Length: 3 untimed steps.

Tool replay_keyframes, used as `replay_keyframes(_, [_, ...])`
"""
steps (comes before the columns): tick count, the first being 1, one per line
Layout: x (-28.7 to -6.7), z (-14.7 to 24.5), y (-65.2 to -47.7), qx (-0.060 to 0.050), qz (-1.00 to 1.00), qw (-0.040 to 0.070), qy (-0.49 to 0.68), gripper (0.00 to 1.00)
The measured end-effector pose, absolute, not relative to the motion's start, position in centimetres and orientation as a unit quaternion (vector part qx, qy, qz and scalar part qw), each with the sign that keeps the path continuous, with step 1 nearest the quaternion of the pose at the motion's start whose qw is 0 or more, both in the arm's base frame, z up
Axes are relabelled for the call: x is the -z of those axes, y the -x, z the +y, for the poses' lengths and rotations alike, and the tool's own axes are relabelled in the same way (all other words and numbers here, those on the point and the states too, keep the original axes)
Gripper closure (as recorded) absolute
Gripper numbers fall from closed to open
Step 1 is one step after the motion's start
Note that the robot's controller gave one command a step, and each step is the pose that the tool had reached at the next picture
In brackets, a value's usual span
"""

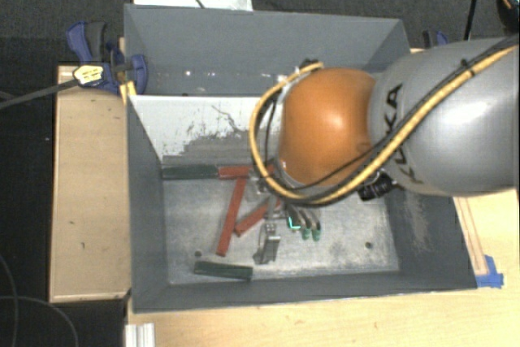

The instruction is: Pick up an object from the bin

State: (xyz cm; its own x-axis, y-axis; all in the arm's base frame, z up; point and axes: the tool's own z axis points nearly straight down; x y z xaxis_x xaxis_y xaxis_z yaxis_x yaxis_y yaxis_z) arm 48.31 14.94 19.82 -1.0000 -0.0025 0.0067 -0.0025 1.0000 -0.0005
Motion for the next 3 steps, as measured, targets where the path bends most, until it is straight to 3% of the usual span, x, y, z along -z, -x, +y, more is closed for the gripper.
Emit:
replay_keyframes(1, [-6.84,14.28,-54.36,0.0,-0.982,0.002,-0.186,0.0])
replay_keyframes(2, [-7.22,14.36,-54.52,0.001,-0.983,-0.001,-0.183,1.0])
replay_keyframes(3, [-7.08,14.33,-54.42,0.0,-0.983,0.0,-0.181,0.0])
